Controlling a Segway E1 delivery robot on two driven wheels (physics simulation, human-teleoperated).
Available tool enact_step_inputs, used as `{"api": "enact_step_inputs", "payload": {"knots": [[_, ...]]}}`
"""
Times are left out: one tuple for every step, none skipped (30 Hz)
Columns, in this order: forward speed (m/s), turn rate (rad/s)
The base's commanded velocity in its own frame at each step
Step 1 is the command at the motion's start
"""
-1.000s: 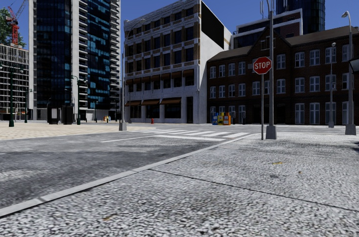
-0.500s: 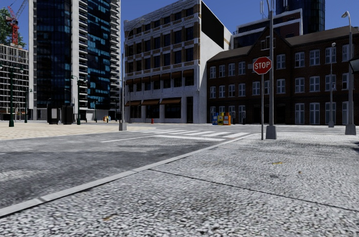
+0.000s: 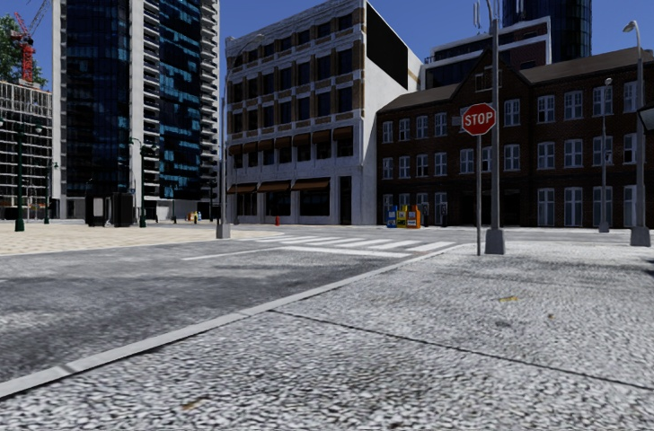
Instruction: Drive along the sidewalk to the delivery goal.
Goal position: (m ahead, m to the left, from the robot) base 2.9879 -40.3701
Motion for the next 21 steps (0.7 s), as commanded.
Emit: {"api": "enact_step_inputs", "payload": {"knots": [[1.25, -0.17], [1.25, -0.17], [1.26, -0.17], [1.29, -0.17], [1.31, -0.17], [1.31, -0.17], [1.31, -0.17], [1.31, -0.22], [1.31, -0.29], [1.31, -0.32], [1.31, -0.32], [1.57, -0.53], [1.57, -0.58], [1.57, -0.60], [1.57, -0.60], [1.57, -0.61], [1.57, -0.61], [1.57, -0.61], [1.57, -0.62], [1.57, -0.62], [1.57, -0.62]]}}
